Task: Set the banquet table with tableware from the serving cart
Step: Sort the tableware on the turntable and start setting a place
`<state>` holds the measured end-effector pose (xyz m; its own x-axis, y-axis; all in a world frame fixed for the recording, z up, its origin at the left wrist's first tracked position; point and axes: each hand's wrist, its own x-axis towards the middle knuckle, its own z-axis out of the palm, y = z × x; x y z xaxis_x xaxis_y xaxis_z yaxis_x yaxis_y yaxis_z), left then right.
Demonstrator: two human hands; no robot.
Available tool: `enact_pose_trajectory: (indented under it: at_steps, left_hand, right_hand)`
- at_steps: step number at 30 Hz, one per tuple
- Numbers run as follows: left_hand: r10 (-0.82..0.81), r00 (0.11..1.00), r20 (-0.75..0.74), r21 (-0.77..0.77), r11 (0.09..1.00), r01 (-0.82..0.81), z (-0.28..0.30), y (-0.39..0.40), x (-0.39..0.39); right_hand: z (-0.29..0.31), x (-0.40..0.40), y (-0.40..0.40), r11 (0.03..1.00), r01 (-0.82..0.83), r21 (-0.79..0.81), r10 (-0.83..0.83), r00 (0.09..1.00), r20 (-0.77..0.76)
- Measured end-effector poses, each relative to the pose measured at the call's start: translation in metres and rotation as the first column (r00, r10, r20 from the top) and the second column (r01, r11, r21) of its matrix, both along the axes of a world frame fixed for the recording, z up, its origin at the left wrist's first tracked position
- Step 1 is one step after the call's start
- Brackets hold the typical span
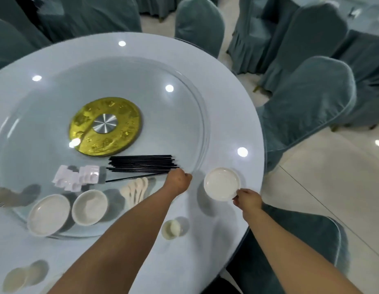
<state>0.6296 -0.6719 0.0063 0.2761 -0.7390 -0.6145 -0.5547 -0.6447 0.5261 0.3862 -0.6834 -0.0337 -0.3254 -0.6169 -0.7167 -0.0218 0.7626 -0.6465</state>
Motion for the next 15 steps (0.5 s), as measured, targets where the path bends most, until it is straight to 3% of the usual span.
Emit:
enact_pose_trajectory:
  at_steps: [5, 8, 15]
  left_hand:
    - [-0.046, 0.998, -0.044, 0.065, 0.997, 0.049, -0.021, 0.0, -0.027]
    - [-0.074, 0.997, -0.015, 0.094, 0.993, 0.075, -0.023, 0.004, -0.031]
    - [-0.046, 0.998, 0.041, 0.079, 0.996, 0.043, -0.014, 0.008, -0.008]
  right_hand:
    - [-0.026, -0.012, 0.015, 0.988, -0.065, 0.137, 0.068, 0.998, -0.015]
    - [-0.028, -0.013, 0.019, 0.956, -0.19, 0.223, 0.205, 0.978, -0.046]
    - [-0.006, 0.001, 0.01, 0.809, -0.511, 0.291, 0.579, 0.778, -0.244]
